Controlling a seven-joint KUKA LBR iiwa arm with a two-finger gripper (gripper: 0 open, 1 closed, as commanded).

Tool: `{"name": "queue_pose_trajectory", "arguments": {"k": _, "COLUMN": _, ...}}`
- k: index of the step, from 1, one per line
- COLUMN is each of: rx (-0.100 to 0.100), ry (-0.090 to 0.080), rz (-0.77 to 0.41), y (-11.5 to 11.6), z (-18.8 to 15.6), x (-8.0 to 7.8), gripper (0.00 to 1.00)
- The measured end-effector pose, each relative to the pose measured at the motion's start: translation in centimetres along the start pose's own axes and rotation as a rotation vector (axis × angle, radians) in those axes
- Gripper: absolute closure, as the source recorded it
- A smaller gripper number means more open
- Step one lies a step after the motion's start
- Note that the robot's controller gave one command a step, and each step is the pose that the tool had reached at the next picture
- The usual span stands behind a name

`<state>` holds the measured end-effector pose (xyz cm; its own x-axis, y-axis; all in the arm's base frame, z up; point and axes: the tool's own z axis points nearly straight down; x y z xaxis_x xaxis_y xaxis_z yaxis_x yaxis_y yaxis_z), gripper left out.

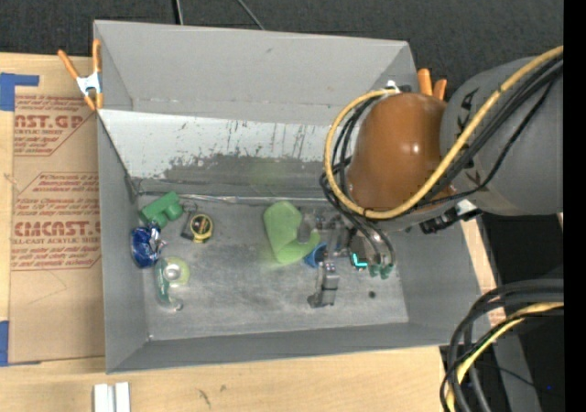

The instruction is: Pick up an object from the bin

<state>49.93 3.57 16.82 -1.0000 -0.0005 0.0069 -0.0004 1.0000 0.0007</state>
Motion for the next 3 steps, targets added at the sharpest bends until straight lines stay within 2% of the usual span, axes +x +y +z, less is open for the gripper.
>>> {"name": "queue_pose_trajectory", "arguments": {"k": 1, "rx": 0.008, "ry": -0.023, "rz": -0.019, "y": -7.3, "z": 7.6, "x": -4.6, "gripper": 0.0}}
{"name": "queue_pose_trajectory", "arguments": {"k": 2, "rx": 0.0, "ry": -0.004, "rz": 0.156, "y": -7.0, "z": 9.9, "x": -2.5, "gripper": 0.0}}
{"name": "queue_pose_trajectory", "arguments": {"k": 3, "rx": -0.001, "ry": -0.006, "rz": 0.156, "y": -7.0, "z": 9.9, "x": -2.6, "gripper": 1.0}}
